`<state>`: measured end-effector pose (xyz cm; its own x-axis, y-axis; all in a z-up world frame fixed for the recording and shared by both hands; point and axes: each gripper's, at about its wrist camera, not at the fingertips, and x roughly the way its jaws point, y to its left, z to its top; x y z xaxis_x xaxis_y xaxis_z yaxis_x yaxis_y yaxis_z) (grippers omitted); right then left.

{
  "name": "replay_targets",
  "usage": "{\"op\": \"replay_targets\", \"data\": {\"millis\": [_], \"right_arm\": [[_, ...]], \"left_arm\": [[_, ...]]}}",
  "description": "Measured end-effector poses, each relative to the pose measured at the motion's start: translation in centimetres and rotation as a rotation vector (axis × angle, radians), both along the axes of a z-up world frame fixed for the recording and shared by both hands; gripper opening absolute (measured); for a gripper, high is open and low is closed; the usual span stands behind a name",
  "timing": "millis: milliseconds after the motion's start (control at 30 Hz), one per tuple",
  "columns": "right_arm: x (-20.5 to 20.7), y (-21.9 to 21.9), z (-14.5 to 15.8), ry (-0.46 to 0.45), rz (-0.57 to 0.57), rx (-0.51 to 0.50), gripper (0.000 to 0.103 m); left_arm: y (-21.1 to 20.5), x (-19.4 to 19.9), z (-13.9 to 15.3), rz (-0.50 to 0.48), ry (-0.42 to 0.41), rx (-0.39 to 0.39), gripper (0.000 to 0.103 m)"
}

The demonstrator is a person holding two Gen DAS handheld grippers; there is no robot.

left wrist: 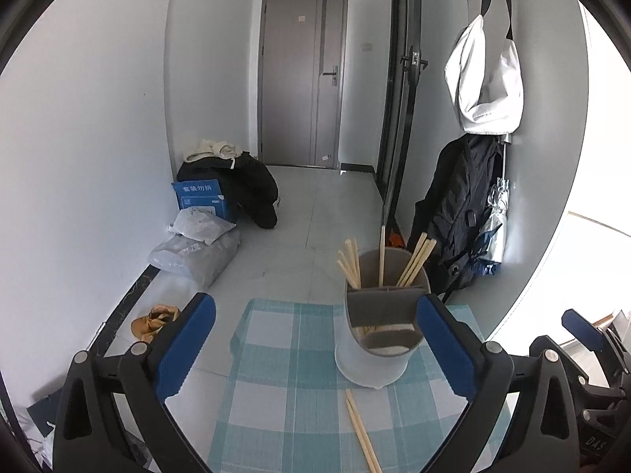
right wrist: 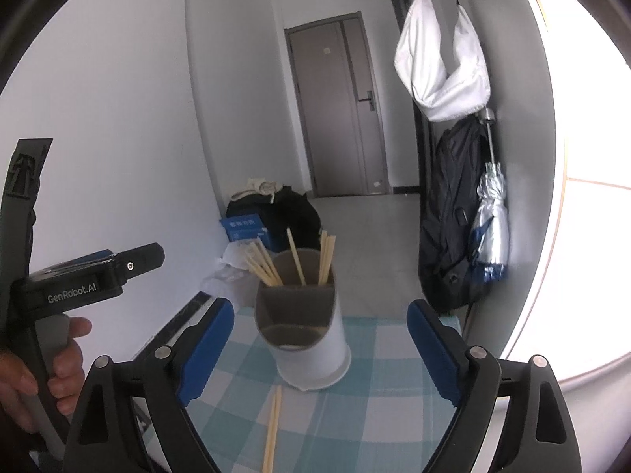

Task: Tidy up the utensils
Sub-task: 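Raise both open tools away from the holder toward the remaining chopsticks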

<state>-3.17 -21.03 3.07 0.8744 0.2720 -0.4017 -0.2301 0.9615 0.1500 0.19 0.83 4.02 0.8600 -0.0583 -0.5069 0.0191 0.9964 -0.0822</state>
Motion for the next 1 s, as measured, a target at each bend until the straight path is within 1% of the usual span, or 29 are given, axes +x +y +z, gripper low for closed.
{"op": "replay_targets", "data": {"millis": [267,433,600,700,867,933,1000], "right_arm": [[-0.7,0.6,-2.9,0.048,-0.008,-0.021,0.09],[-0.9,1.1,-6.1,0.123,-0.015,-0.031,0.09],[-0.7,1.6,-8.4,0.194,0.014,-0.027,0.09],[-0.2,2.2,-9.7,0.229,0.025,-0.063,0.09],[0.8,3.0,-11.4,0.291,0.048,-0.085,0.09],[1.1,3.3,-12.3,0.325,0.046,-0.094,0.09],[1.3,3.7,-13.2,0.353,0.05,-0.105,0.09]], "left_arm": [[0.3,-0.2,-3.4,0.003,0.053,-0.026,0.1],[0.5,-0.1,-5.9,0.011,0.096,-0.052,0.1],[0.8,0.6,-8.7,0.013,0.137,-0.051,0.1],[1.4,1.4,-10.5,0.007,0.184,-0.069,0.1],[2.5,2.5,-11.6,0.044,0.224,-0.067,0.1],[2.7,2.9,-12.0,0.042,0.237,-0.069,0.1],[2.8,3.3,-12.5,0.039,0.27,-0.075,0.1]]}}
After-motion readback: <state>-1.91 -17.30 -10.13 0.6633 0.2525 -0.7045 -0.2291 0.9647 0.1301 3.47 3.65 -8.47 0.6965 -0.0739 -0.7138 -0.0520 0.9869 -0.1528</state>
